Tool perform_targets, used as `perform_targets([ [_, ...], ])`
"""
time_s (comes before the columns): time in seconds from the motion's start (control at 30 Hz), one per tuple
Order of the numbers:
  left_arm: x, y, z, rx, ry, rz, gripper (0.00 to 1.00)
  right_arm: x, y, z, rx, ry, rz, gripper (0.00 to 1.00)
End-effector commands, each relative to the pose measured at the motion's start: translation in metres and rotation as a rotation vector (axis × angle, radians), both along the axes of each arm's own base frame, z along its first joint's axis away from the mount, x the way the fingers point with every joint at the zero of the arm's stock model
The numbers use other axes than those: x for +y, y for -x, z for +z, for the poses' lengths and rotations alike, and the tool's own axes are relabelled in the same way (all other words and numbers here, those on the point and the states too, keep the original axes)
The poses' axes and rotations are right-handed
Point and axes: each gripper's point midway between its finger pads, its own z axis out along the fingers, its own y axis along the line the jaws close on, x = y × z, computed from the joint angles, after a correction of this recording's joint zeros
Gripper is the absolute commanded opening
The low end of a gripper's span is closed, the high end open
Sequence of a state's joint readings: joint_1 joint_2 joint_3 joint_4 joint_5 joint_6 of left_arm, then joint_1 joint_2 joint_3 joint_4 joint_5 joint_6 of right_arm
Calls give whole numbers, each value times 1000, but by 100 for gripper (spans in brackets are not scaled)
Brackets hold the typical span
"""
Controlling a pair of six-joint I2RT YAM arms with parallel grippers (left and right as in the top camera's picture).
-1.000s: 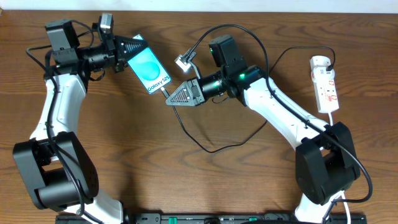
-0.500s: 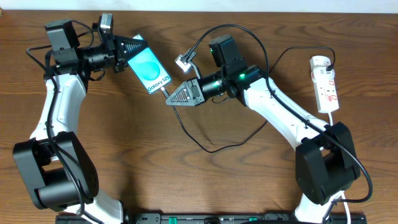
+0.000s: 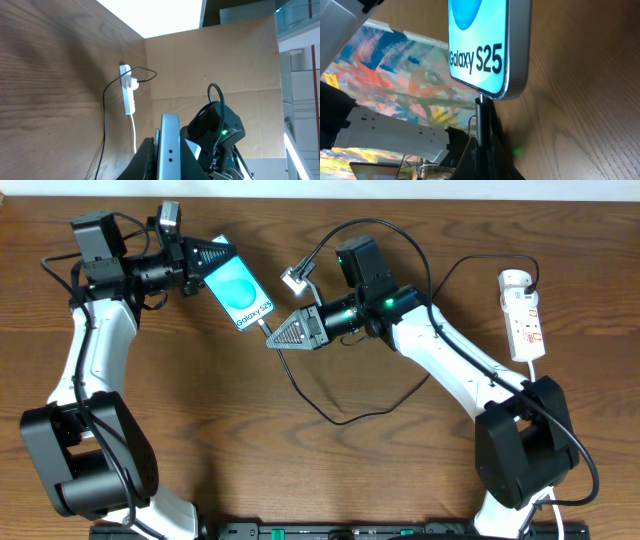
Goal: Plug charger to phone and switch on socket
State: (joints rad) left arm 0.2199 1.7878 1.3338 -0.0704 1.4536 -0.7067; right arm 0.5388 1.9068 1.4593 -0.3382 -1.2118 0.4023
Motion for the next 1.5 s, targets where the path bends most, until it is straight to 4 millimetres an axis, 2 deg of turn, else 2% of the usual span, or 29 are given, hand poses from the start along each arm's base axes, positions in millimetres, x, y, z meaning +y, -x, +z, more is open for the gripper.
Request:
perform_targets([
  [0.0, -3, 6, 5, -7, 30, -45, 7, -2, -3, 2, -4, -7, -7, 1],
  [1.47, -1, 0, 2, -19, 5, -15, 7, 3, 11, 8, 18, -34, 47, 1],
])
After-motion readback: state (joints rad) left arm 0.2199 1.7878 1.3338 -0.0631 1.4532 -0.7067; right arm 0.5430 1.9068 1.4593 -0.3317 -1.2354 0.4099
